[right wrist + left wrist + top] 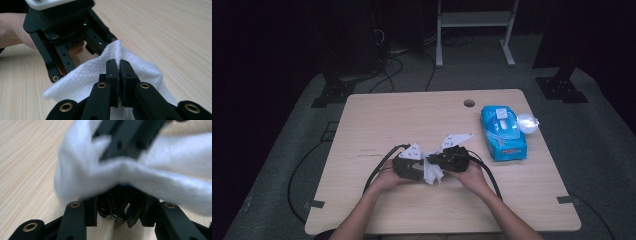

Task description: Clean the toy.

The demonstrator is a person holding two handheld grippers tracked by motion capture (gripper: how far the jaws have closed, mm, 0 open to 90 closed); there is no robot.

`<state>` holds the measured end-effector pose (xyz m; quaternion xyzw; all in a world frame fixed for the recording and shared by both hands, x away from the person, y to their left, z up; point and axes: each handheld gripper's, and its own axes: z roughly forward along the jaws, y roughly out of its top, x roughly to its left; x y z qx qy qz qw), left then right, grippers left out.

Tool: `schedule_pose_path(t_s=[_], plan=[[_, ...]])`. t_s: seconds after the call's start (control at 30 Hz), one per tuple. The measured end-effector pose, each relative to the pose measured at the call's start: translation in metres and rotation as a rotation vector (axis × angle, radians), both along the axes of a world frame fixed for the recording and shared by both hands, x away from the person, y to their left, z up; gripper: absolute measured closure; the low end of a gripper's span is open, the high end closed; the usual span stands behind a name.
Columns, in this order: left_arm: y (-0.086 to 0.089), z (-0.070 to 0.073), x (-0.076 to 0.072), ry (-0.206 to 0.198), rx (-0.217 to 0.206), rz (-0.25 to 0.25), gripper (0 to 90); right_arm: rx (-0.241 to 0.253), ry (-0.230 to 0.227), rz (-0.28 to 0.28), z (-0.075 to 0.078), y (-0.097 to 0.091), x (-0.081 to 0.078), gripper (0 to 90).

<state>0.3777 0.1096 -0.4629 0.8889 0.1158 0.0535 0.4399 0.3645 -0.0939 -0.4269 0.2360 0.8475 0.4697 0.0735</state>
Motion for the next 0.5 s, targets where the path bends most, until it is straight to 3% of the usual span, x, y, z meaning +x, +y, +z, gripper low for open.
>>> schedule_pose_path(t_s=[0.13,0.27,0.37,0.5], plan=[[0.003,0.0,0.0,-0.001,-0.002,0.0,58.0,0.005,0.004,-0.003,-0.002,0.0,0.001,85.9],[0.002,0.0,0.001,0.003,0.001,0.005,58.1,-0.031,-0.023,-0.056,0.0,-0.018,0.004,85.9],[0.002,0.0,0.001,-0.003,0.005,0.004,58.1,-0.015,-0.008,-0.084,-0.001,-0.03,0.008,85.9],[0.002,-0.001,0.001,0.009,-0.007,0.013,58.0,0.012,0.014,-0.056,-0.002,-0.025,0.005,85.8]])
